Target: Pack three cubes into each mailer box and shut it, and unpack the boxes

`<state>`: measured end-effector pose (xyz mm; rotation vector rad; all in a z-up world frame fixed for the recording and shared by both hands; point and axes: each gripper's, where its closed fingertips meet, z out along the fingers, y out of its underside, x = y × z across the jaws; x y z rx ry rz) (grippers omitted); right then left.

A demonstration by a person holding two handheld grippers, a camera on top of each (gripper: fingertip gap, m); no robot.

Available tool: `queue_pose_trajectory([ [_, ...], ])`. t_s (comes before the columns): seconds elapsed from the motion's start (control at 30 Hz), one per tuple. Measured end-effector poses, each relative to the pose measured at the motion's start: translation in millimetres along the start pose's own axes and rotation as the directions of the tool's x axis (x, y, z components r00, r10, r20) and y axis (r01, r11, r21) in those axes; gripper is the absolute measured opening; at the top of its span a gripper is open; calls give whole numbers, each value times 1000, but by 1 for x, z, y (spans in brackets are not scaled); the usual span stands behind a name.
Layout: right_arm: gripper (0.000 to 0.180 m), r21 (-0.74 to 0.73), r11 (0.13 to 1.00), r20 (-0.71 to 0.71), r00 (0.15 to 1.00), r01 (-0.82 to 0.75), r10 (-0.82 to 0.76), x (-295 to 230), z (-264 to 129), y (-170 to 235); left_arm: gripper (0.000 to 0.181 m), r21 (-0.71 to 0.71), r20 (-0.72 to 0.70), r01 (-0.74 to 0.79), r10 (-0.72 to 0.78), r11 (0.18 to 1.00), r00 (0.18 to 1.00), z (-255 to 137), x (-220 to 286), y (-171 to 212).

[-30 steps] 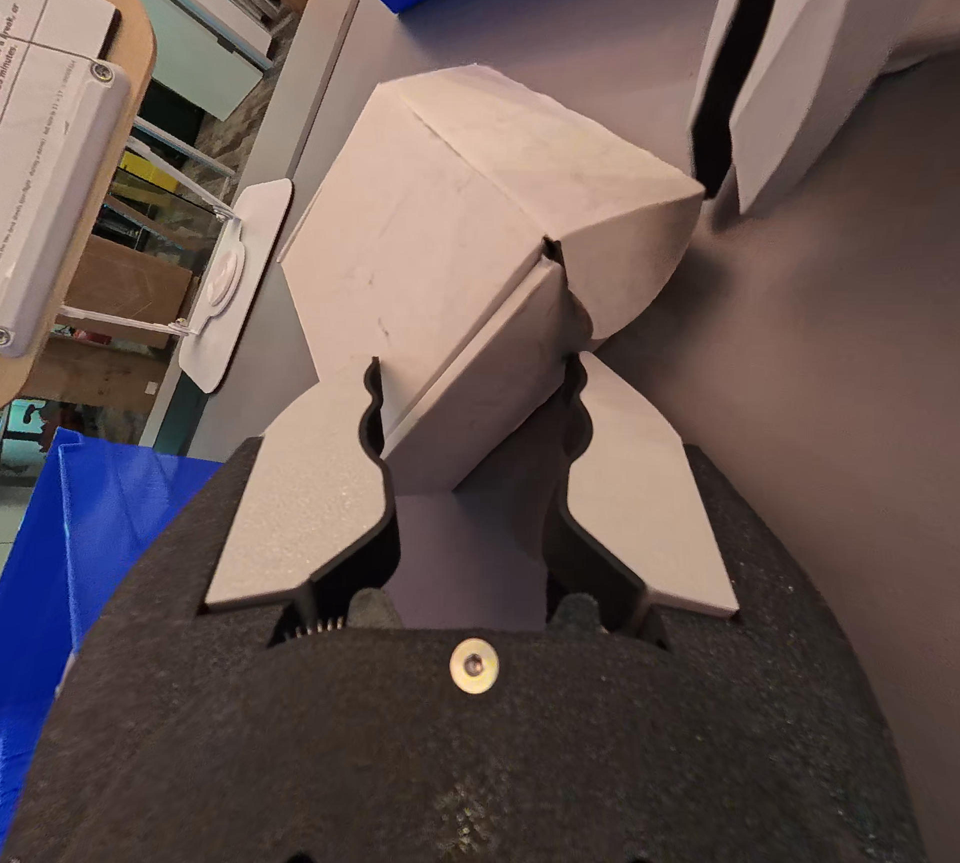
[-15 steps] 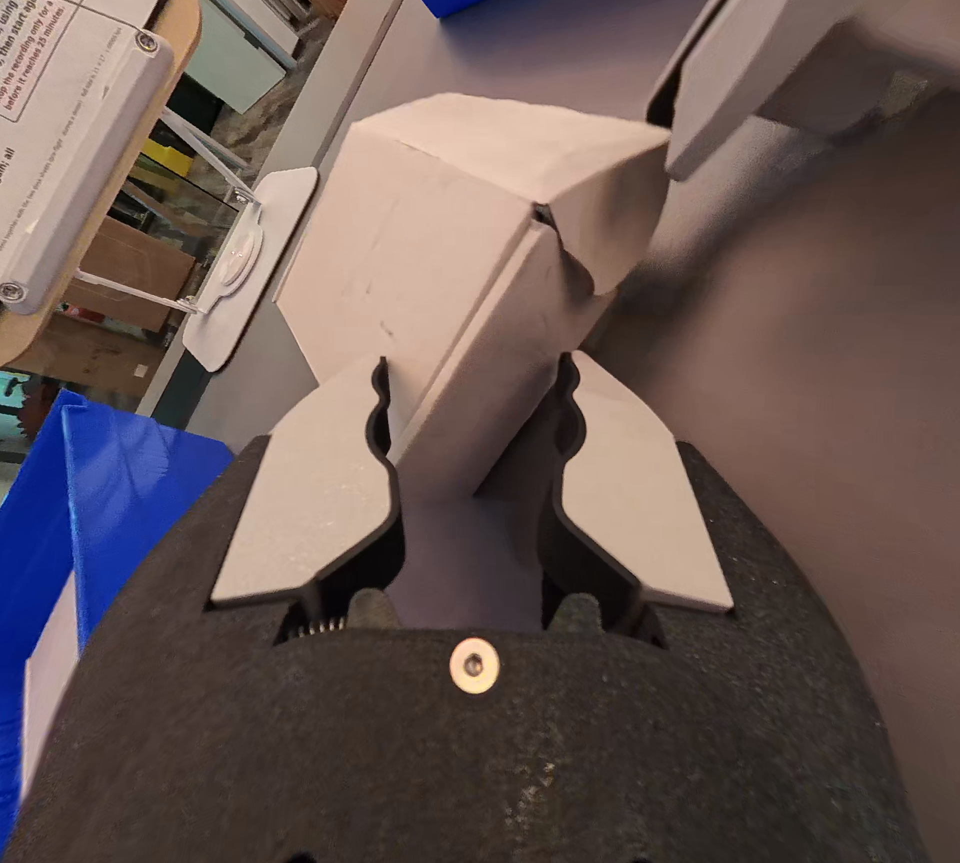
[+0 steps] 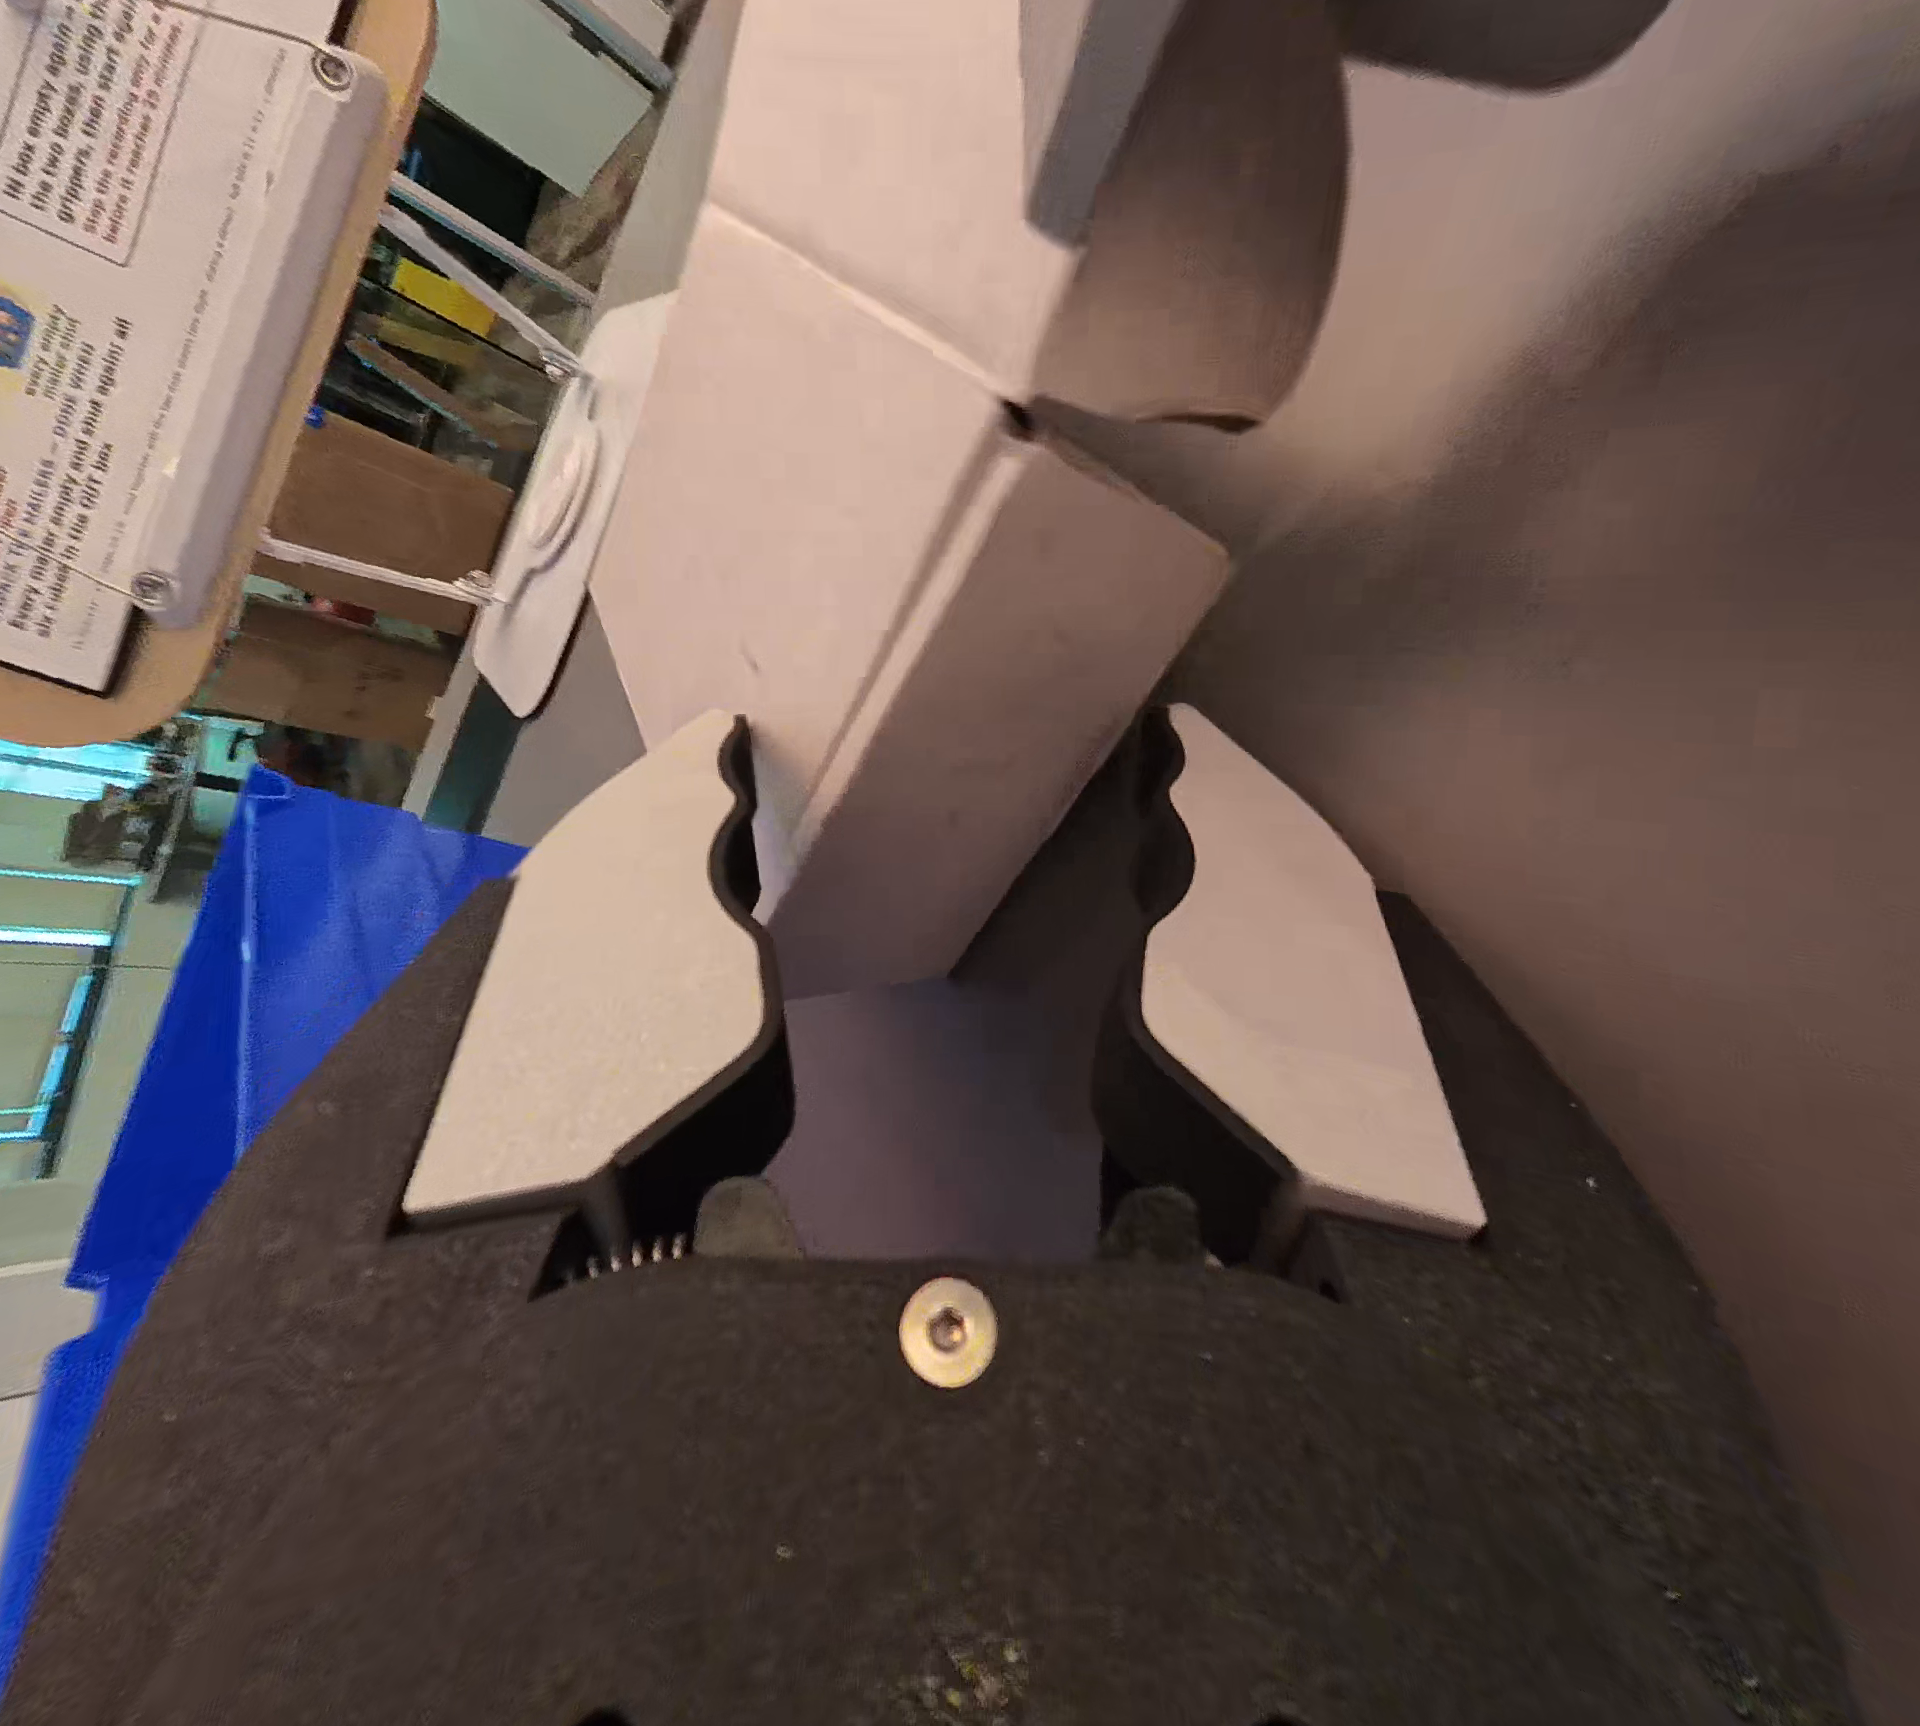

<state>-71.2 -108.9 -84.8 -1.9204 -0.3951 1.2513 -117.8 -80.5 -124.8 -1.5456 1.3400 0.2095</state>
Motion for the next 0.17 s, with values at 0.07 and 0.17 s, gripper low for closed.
queue_pose_trajectory([
  [0.07,21,-29,1000,29,1000,-2,3,-1,4,3,70,-4,-8,33,-33,999,999,-1,-1,1],
  [0.17,17,-181,979,1,996,93,-94,6,5,20,67,3,-33,67,-67,998,997,-2,-1,1],
])
